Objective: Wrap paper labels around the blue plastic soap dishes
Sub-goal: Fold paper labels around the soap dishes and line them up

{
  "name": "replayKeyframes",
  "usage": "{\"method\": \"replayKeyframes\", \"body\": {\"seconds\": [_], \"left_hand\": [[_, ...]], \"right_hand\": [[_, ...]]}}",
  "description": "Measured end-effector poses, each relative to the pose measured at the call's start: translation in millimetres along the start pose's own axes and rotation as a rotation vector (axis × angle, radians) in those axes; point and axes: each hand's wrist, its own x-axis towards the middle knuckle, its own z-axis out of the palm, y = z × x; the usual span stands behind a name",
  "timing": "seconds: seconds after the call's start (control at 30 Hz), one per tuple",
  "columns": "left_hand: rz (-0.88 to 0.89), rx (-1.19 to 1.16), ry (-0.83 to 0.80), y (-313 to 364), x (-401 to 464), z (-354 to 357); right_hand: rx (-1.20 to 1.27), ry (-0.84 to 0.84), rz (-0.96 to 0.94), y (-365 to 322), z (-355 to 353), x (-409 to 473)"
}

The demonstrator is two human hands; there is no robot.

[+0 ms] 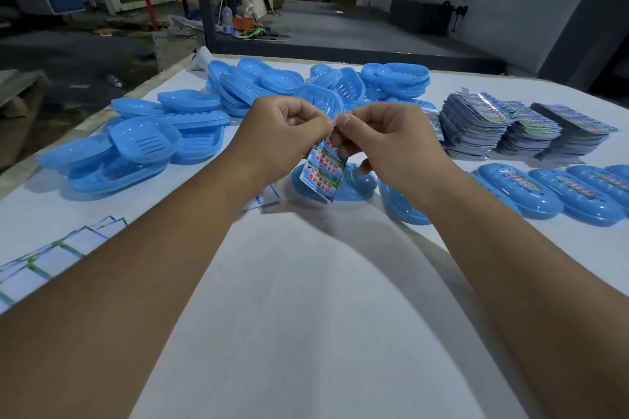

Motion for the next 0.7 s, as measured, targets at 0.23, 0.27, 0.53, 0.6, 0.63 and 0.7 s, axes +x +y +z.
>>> {"method": "replayKeyframes", "body": {"seconds": [0.23,0.27,0.53,0.6,0.63,0.7], "left_hand": [[-0.007,0.143,0.096,0.0,-1.1,3.0],[-0.015,0.149,0.103,0.2,-1.1,3.6],[-0.157,0.043,0.178,4.1,-0.8,6.3],[-0.198,-0.02,0.179,4.4,-1.4,7.9],[-0.218,-0.048,0.18,4.8,-1.7,8.5],[-0.26,-0.107,0.181,4.8,-1.2,9.5]], "right_hand": [[-0.067,0.038,-0.018,1.8,4.8,1.5],[-0.068,0.039,-0.014,2.0,5.1,1.9],[-0.035,0.114,0.06,2.2,3.7,4.5],[-0.016,0.137,0.078,1.3,4.0,4.9],[-0.005,0.149,0.083,0.8,4.0,5.0],[0.012,0.168,0.098,0.0,4.0,5.4]]}}
